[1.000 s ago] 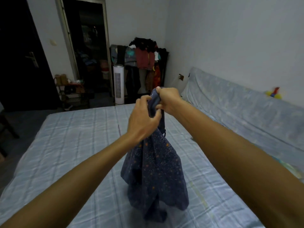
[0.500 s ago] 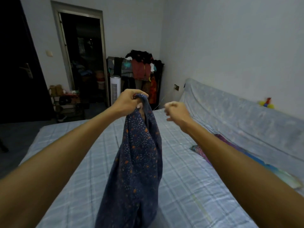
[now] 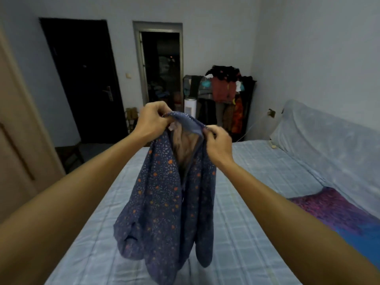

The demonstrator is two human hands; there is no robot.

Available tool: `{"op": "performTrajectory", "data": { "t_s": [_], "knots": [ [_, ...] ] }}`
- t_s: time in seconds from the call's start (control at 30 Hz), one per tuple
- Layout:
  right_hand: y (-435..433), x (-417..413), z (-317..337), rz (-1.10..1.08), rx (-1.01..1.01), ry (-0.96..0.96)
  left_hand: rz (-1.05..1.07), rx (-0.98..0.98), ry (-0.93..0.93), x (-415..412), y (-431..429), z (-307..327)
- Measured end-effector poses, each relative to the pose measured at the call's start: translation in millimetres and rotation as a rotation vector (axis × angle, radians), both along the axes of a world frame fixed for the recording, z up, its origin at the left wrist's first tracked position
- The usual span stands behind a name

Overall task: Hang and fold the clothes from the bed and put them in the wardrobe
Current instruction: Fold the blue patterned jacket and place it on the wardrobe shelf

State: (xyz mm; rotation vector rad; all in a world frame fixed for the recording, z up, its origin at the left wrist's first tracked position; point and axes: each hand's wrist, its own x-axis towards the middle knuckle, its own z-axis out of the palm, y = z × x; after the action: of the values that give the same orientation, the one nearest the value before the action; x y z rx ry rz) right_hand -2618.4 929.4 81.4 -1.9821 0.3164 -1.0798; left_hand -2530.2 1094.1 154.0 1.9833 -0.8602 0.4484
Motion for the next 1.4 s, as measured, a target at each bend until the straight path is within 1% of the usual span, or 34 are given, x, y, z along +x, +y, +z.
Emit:
{"op": "performTrajectory", "data": {
  "t_s": [0.07,0.13,0.23,0.3,0.37,0.43,0.5,0.57,0.67,0.77,0.83,0.9,0.97,1.13,1.27,1.4],
  "knots": [
    [-9,-1,25,0.017,0.035,-0.038,0.080,0.095,-0.047,-6,10,-7],
    [-9,0,46,0.058,-0.046,-0.013,0.159,0.142,-0.028,-11,14,-26],
    [-2,-5,63,0.052,-0.121,-0.028,0.212,0.047,0.071,-27,8,-39],
    [-4,-19,66,0.000,-0.149,-0.028,0.190,0.010,0.057,-44,5,-34],
    [-10,-39,69,-0.060,-0.244,-0.022,0.157,-0.011,-0.022,-61,8,-25],
    [-18,-64,74,-0.112,-0.356,-0.044,0.115,-0.003,-0.184,-77,16,-16],
    [-24,-90,77,-0.174,-0.481,-0.070,0.064,0.043,-0.336,-95,23,-7],
    [-25,-116,80,-0.228,-0.587,-0.072,0.050,0.110,-0.444,-116,26,-1],
    [-22,-156,78,-0.297,-0.660,-0.066,0.006,0.205,-0.548,-141,33,3],
    [-13,-192,72,-0.336,-0.644,-0.084,-0.114,0.181,-0.606,-164,38,-3],
    [-7,-212,69,-0.326,-0.601,-0.079,-0.175,0.131,-0.555,-177,40,-4],
    [-2,-225,70,-0.315,-0.595,-0.022,-0.208,0.113,-0.474,-186,42,-3],
    [-2,-232,71,-0.282,-0.584,0.027,-0.226,0.140,-0.401,-186,42,-2],
    [-16,-211,55,-0.078,-0.502,0.160,-0.221,0.262,-0.199,-164,38,-20],
    [-34,-164,8,0.062,-0.463,0.372,-0.166,0.355,-0.053,-123,24,-63],
    [-68,-92,-67,0.161,-0.401,0.557,-0.120,0.502,0.029,-58,-8,-133]
  ]
}}
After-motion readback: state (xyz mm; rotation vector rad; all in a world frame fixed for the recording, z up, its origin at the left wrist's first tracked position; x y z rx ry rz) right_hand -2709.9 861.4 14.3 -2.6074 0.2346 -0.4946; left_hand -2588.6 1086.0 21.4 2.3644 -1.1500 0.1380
